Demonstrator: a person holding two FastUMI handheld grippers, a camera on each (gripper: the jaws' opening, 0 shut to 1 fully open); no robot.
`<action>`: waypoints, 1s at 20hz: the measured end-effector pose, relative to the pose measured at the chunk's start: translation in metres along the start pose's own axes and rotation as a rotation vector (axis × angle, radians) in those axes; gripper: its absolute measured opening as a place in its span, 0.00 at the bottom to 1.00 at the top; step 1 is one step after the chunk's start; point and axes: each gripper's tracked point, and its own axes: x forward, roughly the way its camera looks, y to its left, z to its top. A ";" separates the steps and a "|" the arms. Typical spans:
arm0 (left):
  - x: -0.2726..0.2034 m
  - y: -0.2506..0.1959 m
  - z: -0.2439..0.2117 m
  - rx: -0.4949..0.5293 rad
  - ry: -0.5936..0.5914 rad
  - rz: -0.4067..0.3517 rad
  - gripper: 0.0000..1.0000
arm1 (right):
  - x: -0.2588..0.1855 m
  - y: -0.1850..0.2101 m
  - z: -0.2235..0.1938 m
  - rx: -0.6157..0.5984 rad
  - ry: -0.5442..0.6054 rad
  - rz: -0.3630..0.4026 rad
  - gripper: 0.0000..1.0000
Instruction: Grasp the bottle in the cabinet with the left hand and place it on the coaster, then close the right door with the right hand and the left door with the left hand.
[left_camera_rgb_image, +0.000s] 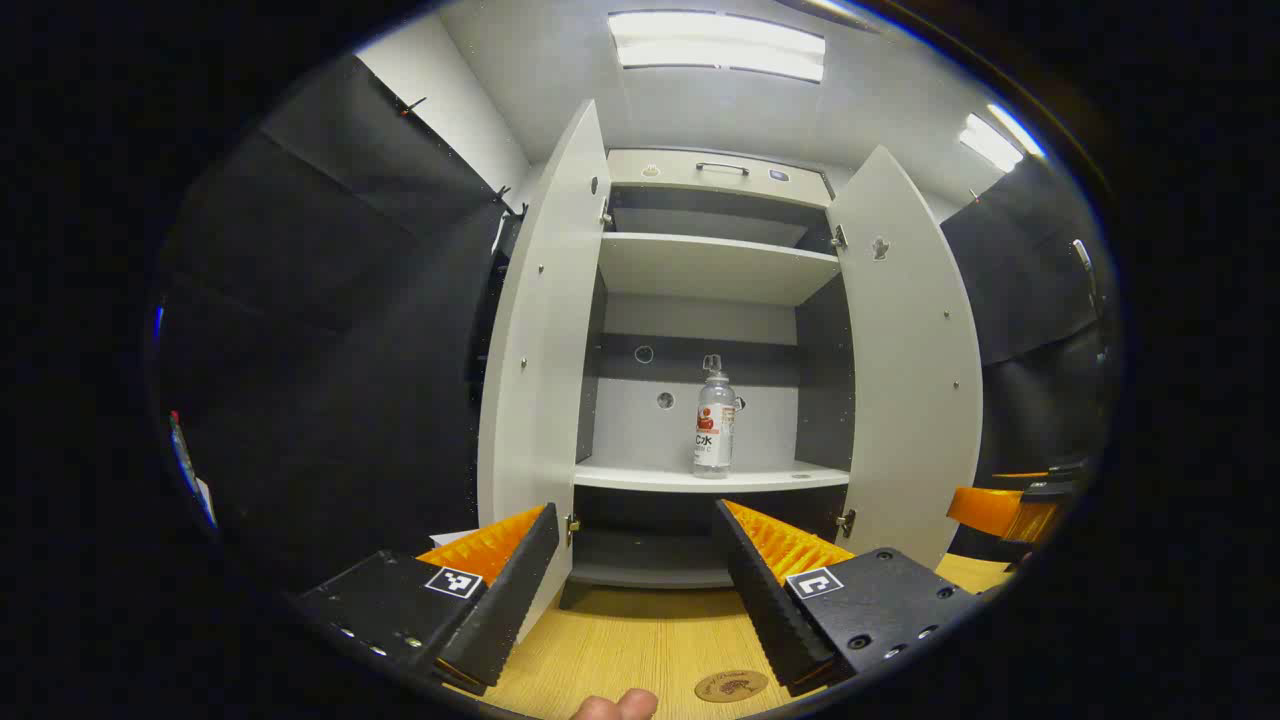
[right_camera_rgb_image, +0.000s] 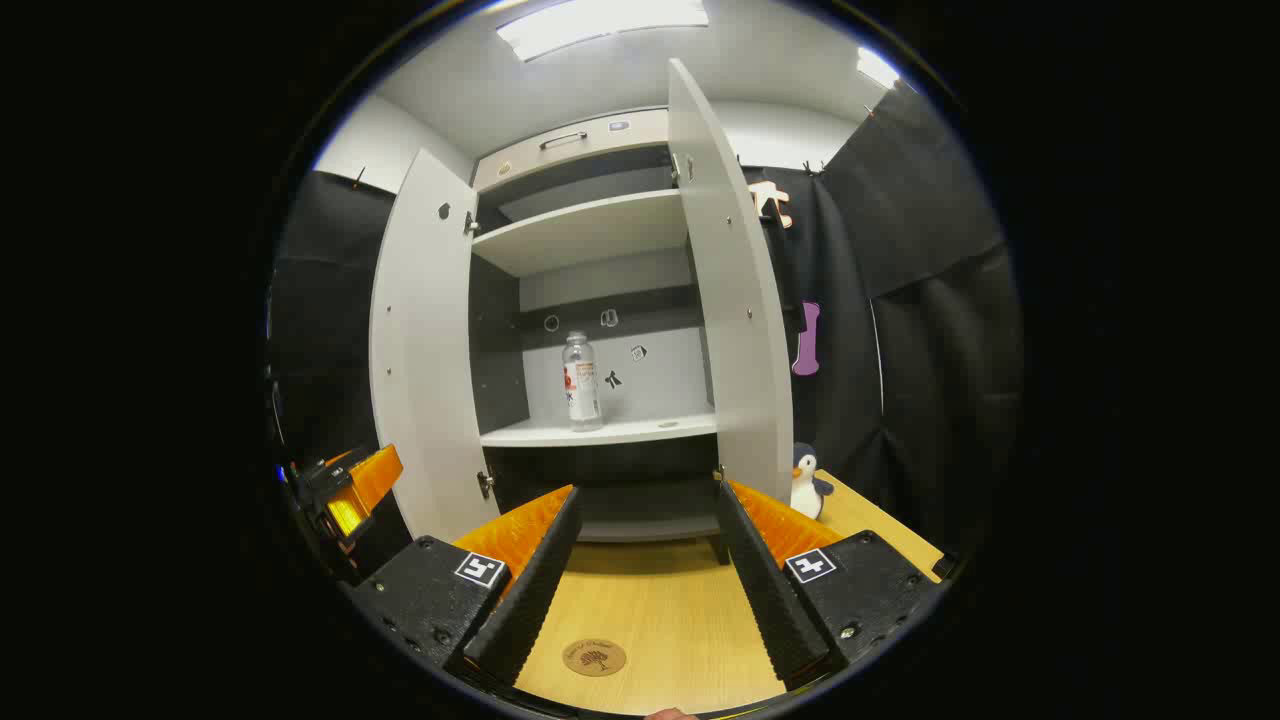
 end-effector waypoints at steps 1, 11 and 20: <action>0.000 -0.001 0.000 0.003 0.004 -0.008 0.99 | 0.000 -0.001 0.002 0.004 -0.005 0.004 0.84; 0.005 -0.011 -0.004 0.008 0.025 -0.050 0.94 | -0.003 -0.003 0.003 0.016 -0.029 0.003 0.84; 0.054 -0.036 0.016 -0.054 -0.025 -0.150 0.99 | -0.007 -0.004 0.006 0.019 -0.032 -0.010 0.84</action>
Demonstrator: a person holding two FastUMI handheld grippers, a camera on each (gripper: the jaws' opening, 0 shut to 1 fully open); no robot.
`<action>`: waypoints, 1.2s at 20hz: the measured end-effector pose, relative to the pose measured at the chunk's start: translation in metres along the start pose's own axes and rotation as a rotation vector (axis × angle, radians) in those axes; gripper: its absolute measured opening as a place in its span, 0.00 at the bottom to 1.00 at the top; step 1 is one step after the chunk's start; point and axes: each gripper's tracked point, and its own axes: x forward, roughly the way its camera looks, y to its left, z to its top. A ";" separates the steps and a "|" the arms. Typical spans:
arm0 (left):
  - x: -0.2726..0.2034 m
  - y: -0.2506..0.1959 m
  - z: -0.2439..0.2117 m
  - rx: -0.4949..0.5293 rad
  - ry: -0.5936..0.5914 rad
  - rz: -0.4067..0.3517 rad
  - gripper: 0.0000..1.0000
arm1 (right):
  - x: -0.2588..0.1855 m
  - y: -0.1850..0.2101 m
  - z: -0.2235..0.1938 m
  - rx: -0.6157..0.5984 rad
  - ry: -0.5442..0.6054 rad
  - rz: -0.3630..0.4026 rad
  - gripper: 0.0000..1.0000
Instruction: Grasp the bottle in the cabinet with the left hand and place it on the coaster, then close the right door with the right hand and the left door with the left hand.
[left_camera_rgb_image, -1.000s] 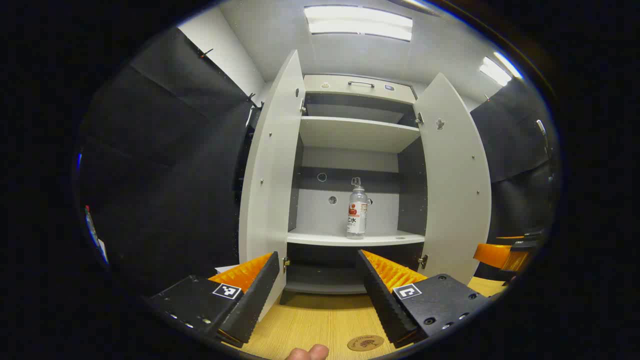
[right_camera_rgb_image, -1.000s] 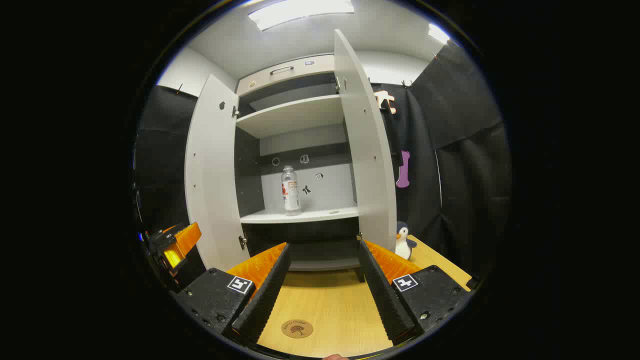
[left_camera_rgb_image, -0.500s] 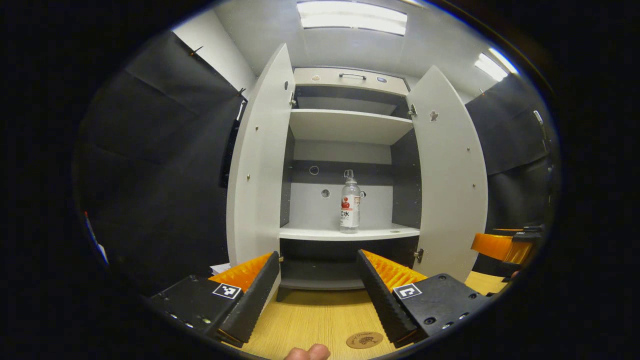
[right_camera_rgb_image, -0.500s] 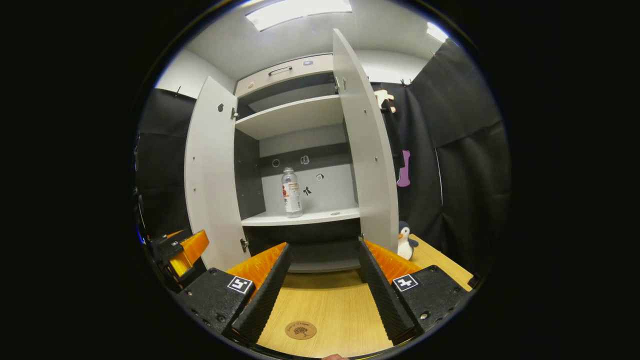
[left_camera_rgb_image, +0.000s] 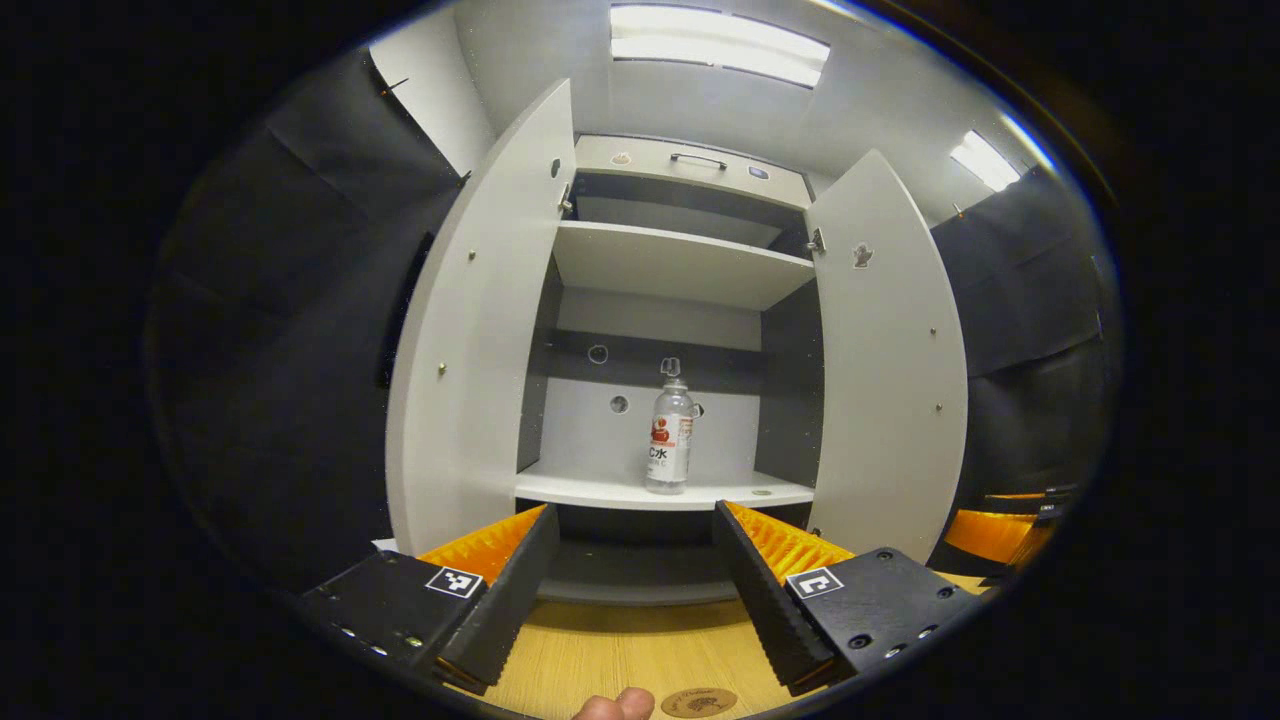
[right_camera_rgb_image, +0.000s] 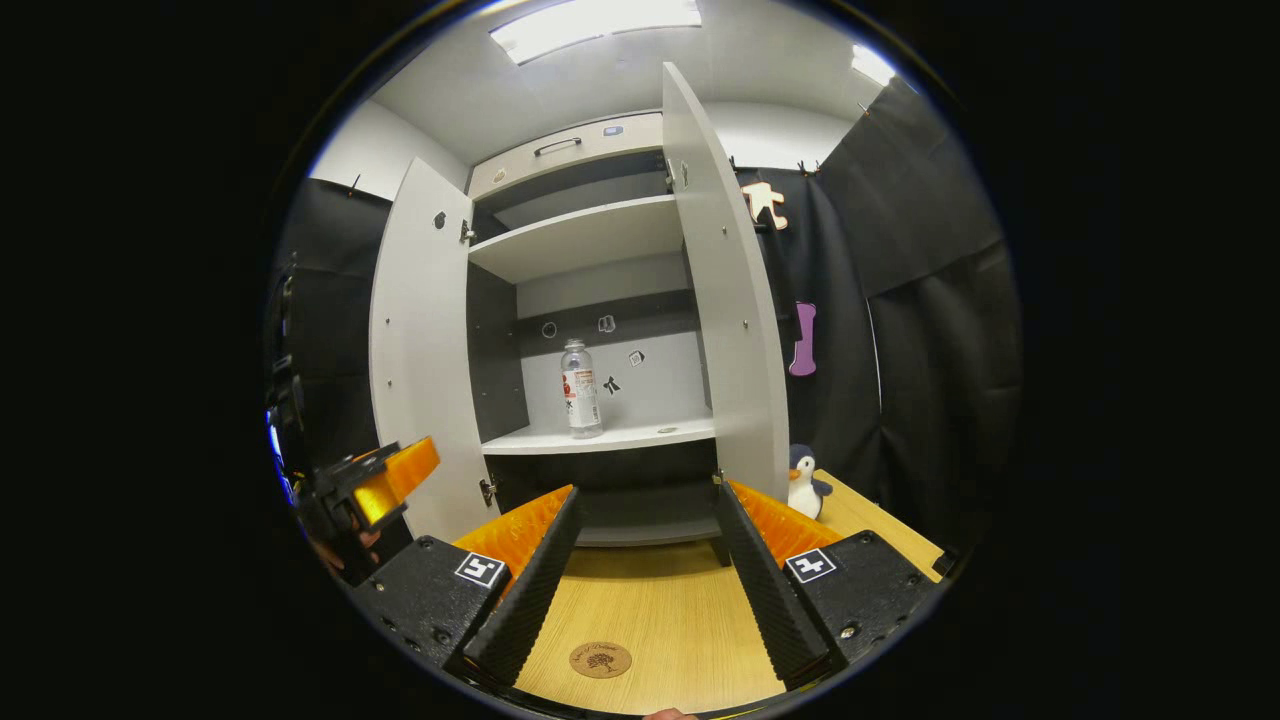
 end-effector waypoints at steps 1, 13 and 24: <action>0.013 -0.002 0.003 0.000 -0.009 -0.008 0.99 | -0.001 -0.001 0.001 0.002 -0.004 -0.005 0.84; 0.208 -0.030 0.006 0.041 0.015 -0.095 0.95 | -0.022 -0.025 0.016 0.004 -0.018 -0.124 0.84; 0.321 -0.036 -0.031 0.037 0.108 -0.126 0.94 | -0.019 -0.067 0.017 -0.010 -0.022 -0.273 0.84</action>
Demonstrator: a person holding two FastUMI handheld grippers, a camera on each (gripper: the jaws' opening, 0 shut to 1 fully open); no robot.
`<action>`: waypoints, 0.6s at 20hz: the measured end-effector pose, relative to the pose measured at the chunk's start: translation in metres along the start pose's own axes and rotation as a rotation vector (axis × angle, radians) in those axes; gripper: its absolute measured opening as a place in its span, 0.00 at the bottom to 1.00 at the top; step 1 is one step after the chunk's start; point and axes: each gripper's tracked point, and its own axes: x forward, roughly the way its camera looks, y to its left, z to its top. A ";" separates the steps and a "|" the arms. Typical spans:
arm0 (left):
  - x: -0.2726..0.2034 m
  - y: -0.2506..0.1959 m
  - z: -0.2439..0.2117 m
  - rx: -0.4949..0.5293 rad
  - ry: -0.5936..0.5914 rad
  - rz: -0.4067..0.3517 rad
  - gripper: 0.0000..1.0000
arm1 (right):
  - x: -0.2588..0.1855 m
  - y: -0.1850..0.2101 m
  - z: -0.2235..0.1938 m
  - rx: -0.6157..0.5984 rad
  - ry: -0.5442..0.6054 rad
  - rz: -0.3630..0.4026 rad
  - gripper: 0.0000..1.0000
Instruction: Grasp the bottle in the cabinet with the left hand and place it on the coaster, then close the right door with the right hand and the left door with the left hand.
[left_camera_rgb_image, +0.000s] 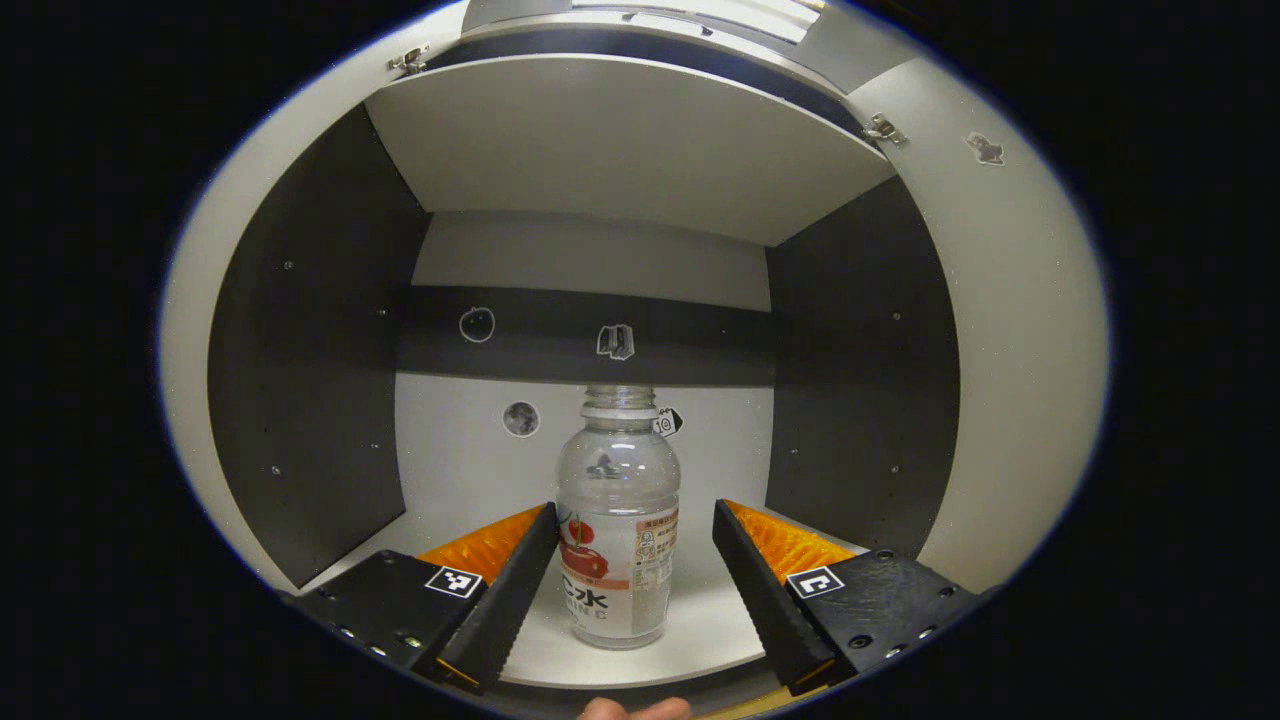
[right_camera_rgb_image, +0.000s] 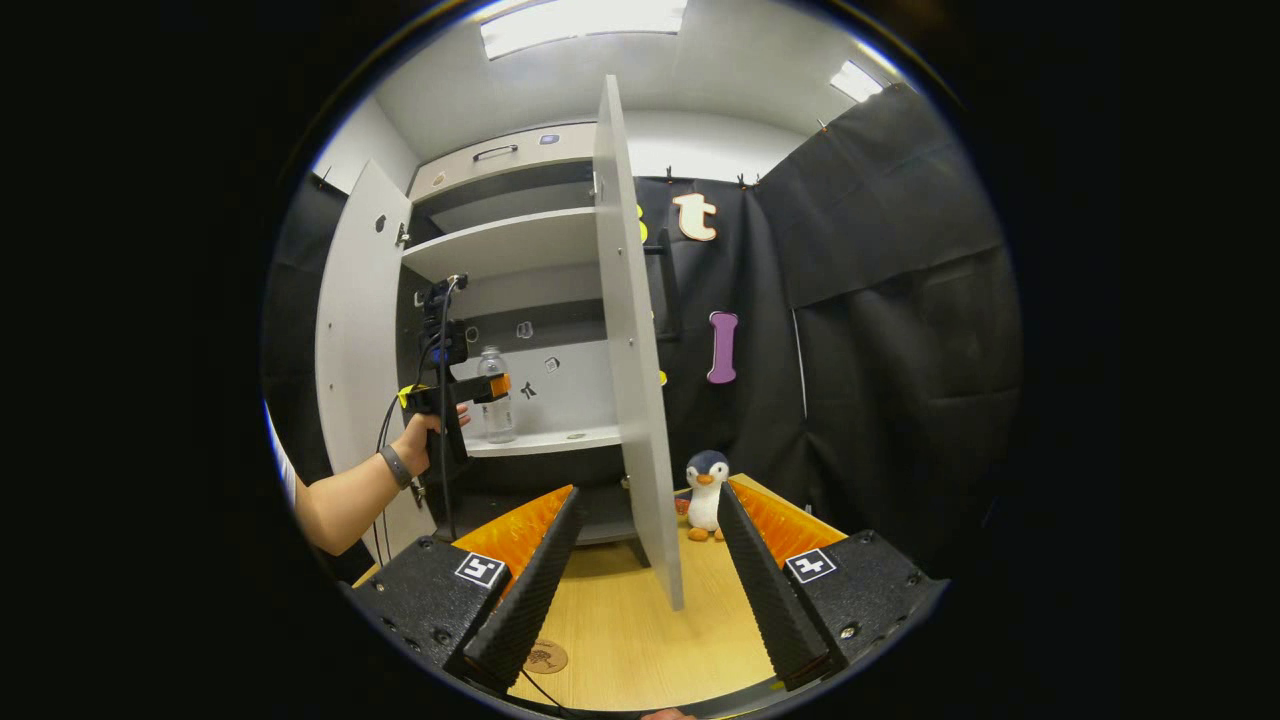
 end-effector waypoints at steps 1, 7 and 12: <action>0.004 0.002 -0.002 -0.005 0.000 0.002 0.95 | 0.001 -0.001 0.000 -0.003 0.001 -0.004 0.84; 0.008 0.003 -0.004 -0.003 0.013 0.015 0.76 | 0.009 0.001 -0.003 0.003 0.011 0.009 0.84; -0.035 0.002 0.006 -0.047 -0.009 -0.007 0.74 | 0.015 0.011 -0.001 0.001 0.007 0.063 0.84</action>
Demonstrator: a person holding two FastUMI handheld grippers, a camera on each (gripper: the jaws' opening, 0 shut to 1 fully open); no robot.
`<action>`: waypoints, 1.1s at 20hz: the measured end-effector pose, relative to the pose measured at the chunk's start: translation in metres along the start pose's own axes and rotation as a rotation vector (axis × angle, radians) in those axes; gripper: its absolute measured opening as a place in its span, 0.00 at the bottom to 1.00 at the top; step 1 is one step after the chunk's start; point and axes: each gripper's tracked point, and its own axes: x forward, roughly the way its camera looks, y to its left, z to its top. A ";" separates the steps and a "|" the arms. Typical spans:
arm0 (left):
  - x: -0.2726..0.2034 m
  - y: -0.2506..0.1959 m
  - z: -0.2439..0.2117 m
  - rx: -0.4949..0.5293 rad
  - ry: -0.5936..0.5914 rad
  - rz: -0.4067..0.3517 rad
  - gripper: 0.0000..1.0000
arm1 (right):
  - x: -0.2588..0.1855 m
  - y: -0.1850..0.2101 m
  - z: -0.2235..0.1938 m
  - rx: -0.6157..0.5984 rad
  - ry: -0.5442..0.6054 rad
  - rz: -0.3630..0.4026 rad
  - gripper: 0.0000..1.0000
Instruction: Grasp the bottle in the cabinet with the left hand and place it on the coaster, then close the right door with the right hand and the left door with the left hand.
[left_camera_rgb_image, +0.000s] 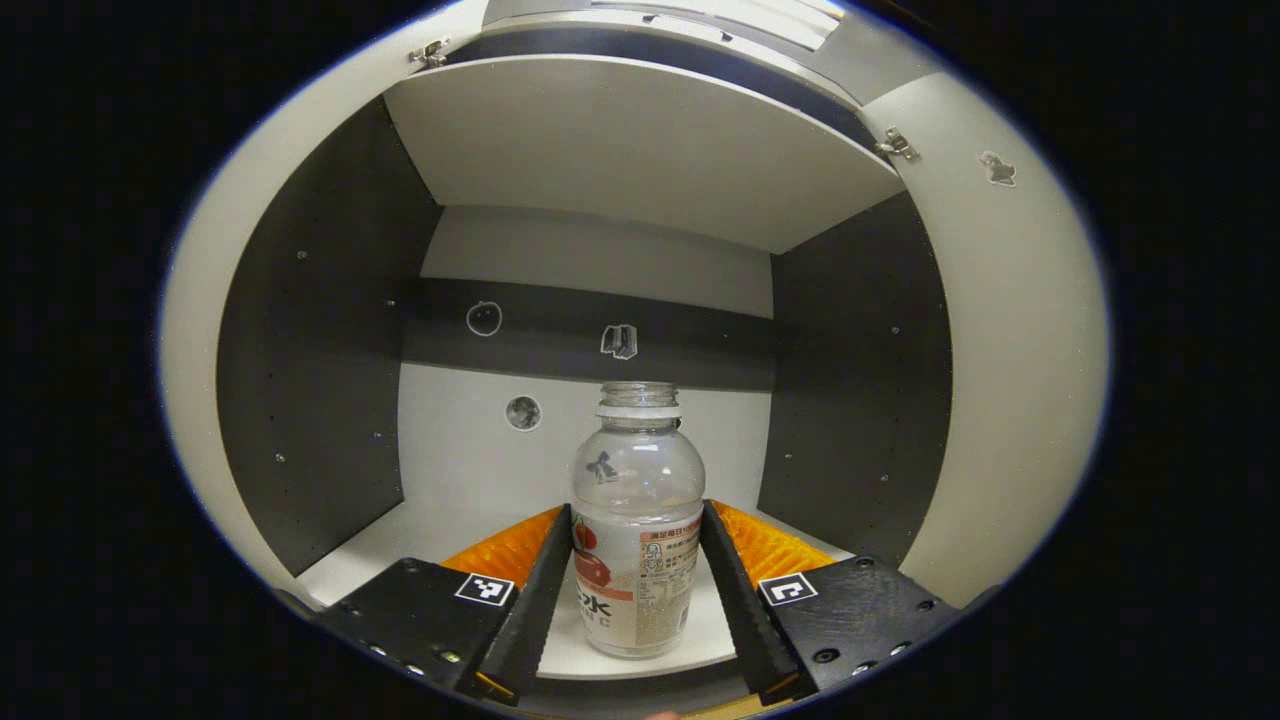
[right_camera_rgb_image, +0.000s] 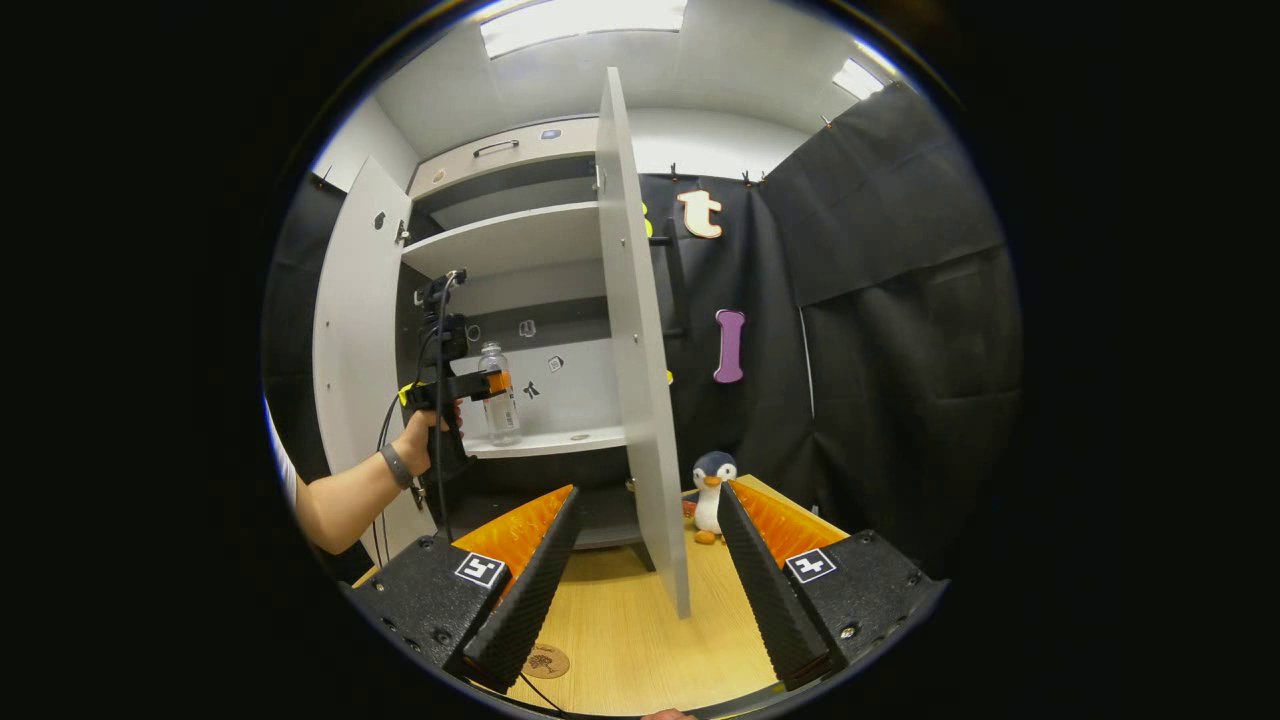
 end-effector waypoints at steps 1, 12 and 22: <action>-0.010 -0.001 0.003 -0.002 -0.007 -0.009 0.73 | 0.000 0.002 0.001 -0.004 -0.002 0.011 0.84; -0.166 -0.017 -0.081 -0.028 -0.033 -0.013 0.74 | 0.000 0.038 0.027 -0.008 -0.024 0.162 0.84; -0.263 -0.072 -0.235 0.059 0.062 0.014 0.74 | -0.002 0.032 0.049 -0.016 -0.010 0.150 0.84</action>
